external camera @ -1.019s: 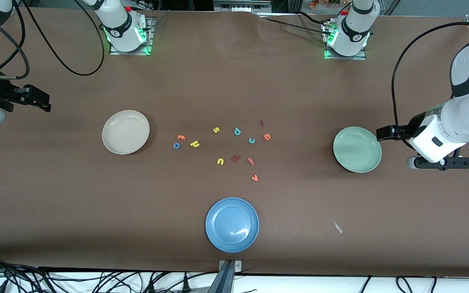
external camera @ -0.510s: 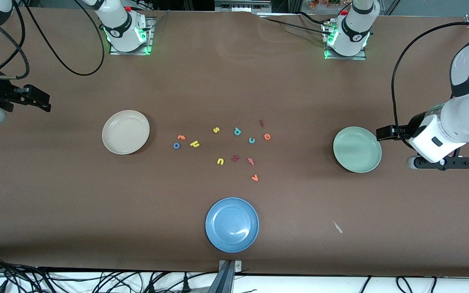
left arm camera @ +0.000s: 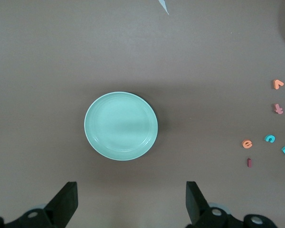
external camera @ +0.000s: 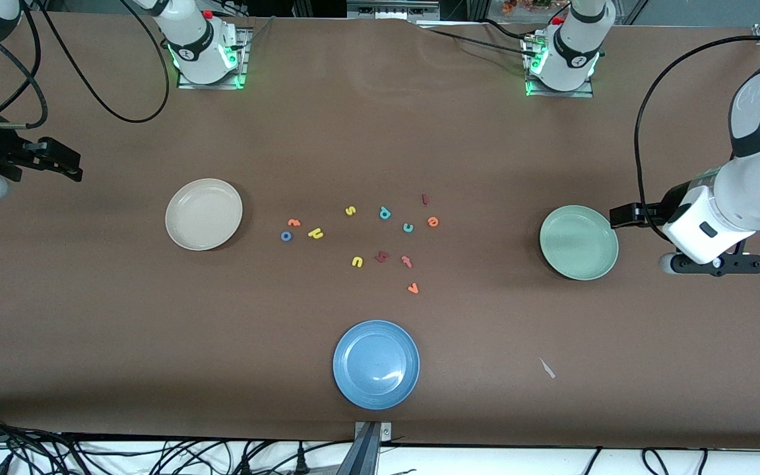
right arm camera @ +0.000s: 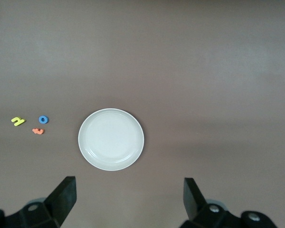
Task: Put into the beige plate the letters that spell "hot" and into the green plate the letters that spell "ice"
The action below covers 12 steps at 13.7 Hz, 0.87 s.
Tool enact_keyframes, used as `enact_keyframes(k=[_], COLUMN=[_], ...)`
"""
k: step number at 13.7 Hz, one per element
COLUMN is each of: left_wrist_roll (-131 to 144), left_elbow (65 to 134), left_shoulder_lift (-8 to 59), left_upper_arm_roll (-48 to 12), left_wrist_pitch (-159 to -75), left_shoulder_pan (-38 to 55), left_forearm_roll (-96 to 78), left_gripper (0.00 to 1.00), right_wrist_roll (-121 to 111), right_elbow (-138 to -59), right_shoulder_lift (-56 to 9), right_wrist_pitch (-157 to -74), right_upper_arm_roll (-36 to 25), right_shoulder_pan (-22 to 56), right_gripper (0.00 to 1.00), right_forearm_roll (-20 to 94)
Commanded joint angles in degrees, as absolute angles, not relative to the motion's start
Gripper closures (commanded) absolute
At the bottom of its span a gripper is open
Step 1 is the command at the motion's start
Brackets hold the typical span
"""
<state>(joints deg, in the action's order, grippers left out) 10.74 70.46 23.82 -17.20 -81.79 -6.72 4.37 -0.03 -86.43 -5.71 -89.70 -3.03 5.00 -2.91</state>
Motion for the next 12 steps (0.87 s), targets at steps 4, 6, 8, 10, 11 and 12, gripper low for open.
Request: enact_keyframes(k=[4, 6, 8, 10, 11, 12], left_wrist_roll=[9.3, 9.3, 9.4, 9.5, 9.9, 10.3], left_elbow=[70.8, 70.8, 70.8, 70.8, 70.9, 71.1], left_shoulder_lift=[23.3, 23.3, 23.4, 23.4, 23.4, 23.6], left_upper_arm_roll=[-17.0, -17.0, -17.0, -17.0, -17.0, -17.0], left_wrist_pitch=[-82.1, -82.1, -82.2, -82.2, -82.2, -82.1], left_shoulder_pan=[-6.9, -6.9, -6.6, -6.4, -6.2, -5.9], left_forearm_roll=[3.2, 3.2, 3.2, 3.1, 2.6, 2.5], left_gripper=[0.0, 0.0, 0.0, 0.0, 0.0, 0.0], right_wrist_roll=[-1.0, -3.0, -5.6, -5.0, -4.9, -4.0], right_elbow=[-85.1, -85.1, -85.3, -85.9, -85.6, -85.5], right_shoulder_lift=[-7.7, -7.8, -9.0, -9.3, -10.3, -11.3], right_wrist_pitch=[-89.2, -89.1, -89.0, -89.6, -89.9, -90.2], right_upper_arm_roll=[-2.9, -2.8, -2.4, -2.3, -2.3, -2.3], right_shoulder_pan=[4.8, 4.7, 5.4, 7.4, 8.1, 9.0], right_gripper=[0.0, 0.0, 0.0, 0.0, 0.0, 0.0], right_forearm_roll=[-2.5, -1.4, 0.2, 0.5, 0.6, 0.6])
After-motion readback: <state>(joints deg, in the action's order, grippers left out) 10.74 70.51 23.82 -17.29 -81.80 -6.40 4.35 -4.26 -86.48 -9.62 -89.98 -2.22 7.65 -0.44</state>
